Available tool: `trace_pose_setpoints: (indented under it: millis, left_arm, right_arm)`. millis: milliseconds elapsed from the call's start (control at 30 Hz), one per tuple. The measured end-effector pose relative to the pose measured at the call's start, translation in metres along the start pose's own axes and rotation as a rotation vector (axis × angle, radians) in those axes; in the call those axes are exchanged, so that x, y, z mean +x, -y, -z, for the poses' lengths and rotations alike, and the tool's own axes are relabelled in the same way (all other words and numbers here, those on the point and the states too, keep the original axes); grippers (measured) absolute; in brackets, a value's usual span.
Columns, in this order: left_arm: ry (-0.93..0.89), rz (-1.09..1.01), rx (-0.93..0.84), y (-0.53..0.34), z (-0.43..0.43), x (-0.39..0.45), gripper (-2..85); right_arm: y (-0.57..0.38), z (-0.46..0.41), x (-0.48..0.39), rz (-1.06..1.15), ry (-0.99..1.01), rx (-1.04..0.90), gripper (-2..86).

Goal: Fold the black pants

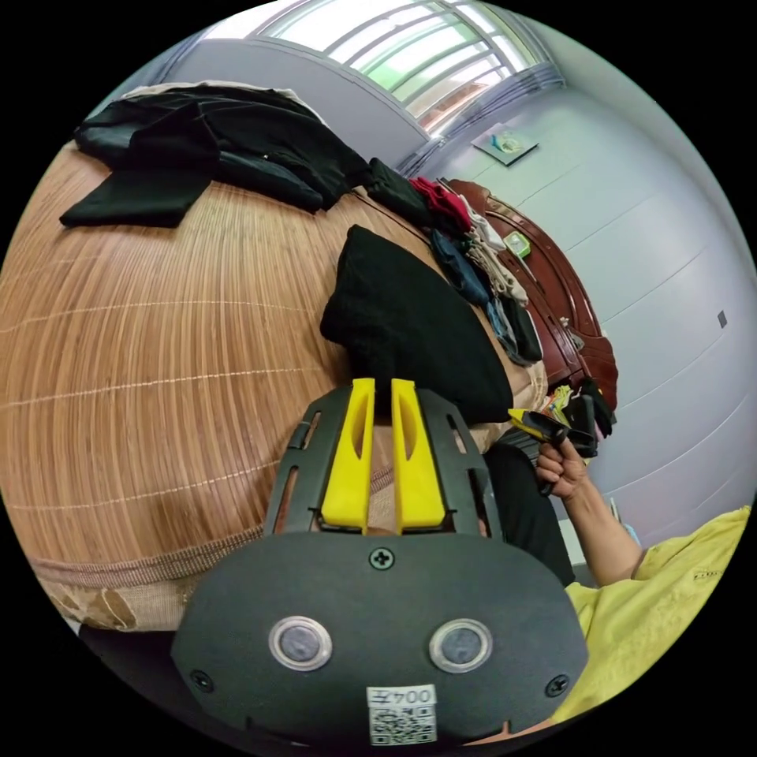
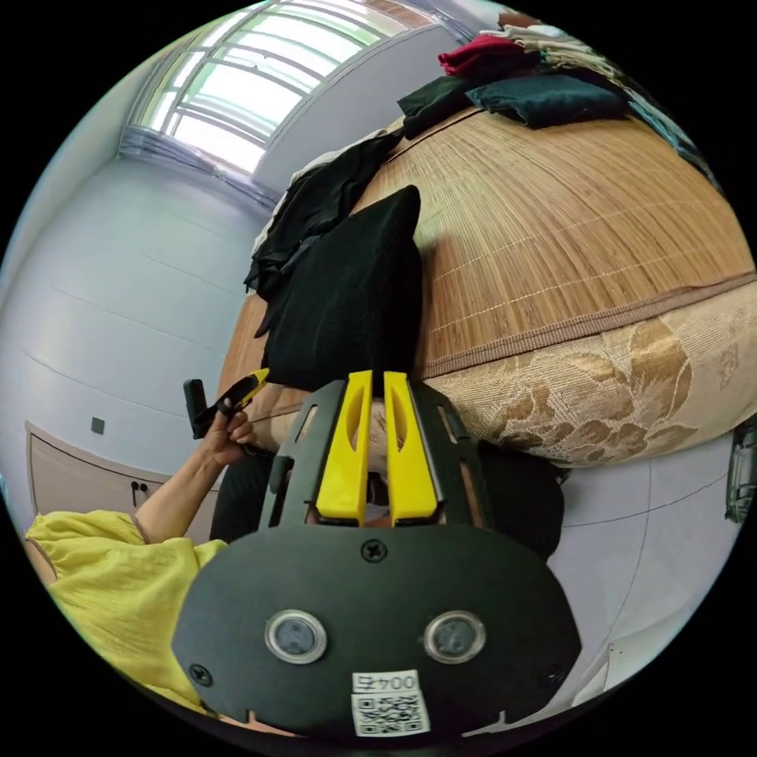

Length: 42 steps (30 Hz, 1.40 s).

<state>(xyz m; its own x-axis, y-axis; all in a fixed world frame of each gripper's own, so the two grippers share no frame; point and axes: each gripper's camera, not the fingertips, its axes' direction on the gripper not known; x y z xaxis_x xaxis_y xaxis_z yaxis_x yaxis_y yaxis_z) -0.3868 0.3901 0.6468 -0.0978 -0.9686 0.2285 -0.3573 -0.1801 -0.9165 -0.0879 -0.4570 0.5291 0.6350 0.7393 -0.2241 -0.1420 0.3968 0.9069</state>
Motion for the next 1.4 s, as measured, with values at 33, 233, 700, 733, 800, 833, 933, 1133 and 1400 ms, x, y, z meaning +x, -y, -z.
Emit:
trace_pose_setpoints:
  millis: [33,233,700,733,800,833,933,1133,1400]
  left_arm:
    - [0.027,0.000,-0.017,0.001,0.001,0.003,3.5]
    - [0.048,0.012,-0.043,-0.002,0.007,0.015,3.0]
    - [0.228,-0.495,-0.070,0.006,0.035,0.185,9.9]
    - [0.240,-0.572,-0.093,0.007,0.027,0.208,10.6]
    - [0.259,-0.670,-0.122,0.009,0.015,0.239,11.6]
    - [0.272,-0.726,-0.140,0.010,0.008,0.257,12.2]
    - [0.299,-0.836,-0.187,0.016,-0.008,0.294,13.6]
    - [0.409,-1.015,-0.270,0.029,-0.031,0.351,16.2]
    - [0.482,-1.097,-0.356,0.055,-0.053,0.393,11.8]
  right_arm:
    - [-0.002,-0.001,-0.003,0.001,-0.043,0.005,3.5]
    - [-0.004,-0.010,0.012,-0.062,0.006,-0.041,4.4]
    - [-0.027,-0.021,0.065,-0.288,0.280,-0.041,14.6]
    - [-0.026,-0.025,0.065,-0.291,0.291,-0.053,14.7]
    - [-0.025,-0.032,0.065,-0.299,0.313,-0.068,14.4]
    - [-0.025,-0.036,0.066,-0.306,0.315,-0.072,13.9]
    - [-0.025,-0.043,0.067,-0.326,0.334,-0.073,10.4]
    - [-0.022,-0.040,0.052,-0.321,0.329,-0.023,6.3]
    - [-0.004,-0.032,0.040,-0.272,0.303,-0.020,6.3]
